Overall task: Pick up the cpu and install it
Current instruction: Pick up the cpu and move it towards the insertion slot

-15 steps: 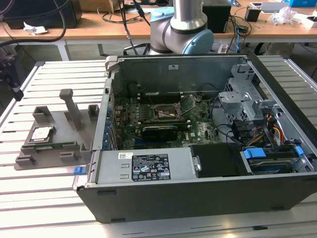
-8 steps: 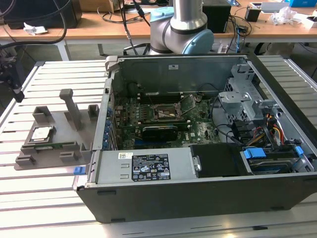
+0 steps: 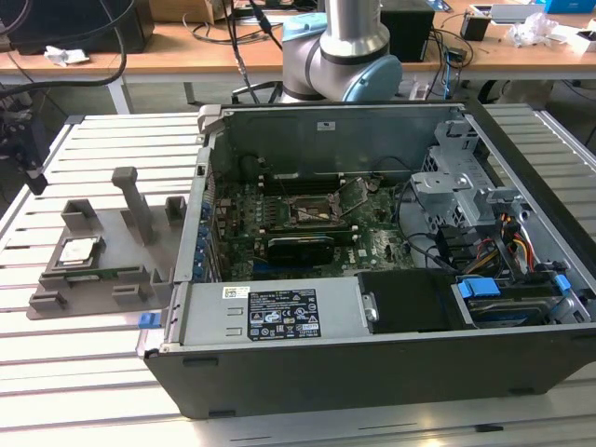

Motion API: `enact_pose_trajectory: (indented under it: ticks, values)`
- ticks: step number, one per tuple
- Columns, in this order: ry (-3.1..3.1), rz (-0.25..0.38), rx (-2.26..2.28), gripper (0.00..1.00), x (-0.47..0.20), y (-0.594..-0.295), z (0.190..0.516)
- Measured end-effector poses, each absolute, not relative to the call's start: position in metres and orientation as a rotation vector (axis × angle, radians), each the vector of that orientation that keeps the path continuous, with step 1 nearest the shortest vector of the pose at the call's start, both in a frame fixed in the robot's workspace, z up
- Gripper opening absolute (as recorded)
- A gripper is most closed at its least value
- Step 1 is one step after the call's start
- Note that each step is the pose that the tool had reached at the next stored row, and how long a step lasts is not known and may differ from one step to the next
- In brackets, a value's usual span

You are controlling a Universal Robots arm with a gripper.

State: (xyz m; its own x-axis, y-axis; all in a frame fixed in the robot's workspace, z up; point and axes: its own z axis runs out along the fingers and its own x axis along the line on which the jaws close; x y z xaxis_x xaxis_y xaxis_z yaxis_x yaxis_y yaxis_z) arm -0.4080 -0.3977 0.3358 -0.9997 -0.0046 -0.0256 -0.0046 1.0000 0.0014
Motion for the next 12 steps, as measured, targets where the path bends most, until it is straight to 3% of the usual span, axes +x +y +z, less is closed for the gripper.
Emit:
enact_pose_trajectory:
  ticks: [12]
  values:
    - [3.116, 0.002, -0.007, 0.6, -0.408, -0.3977, 0.3298]
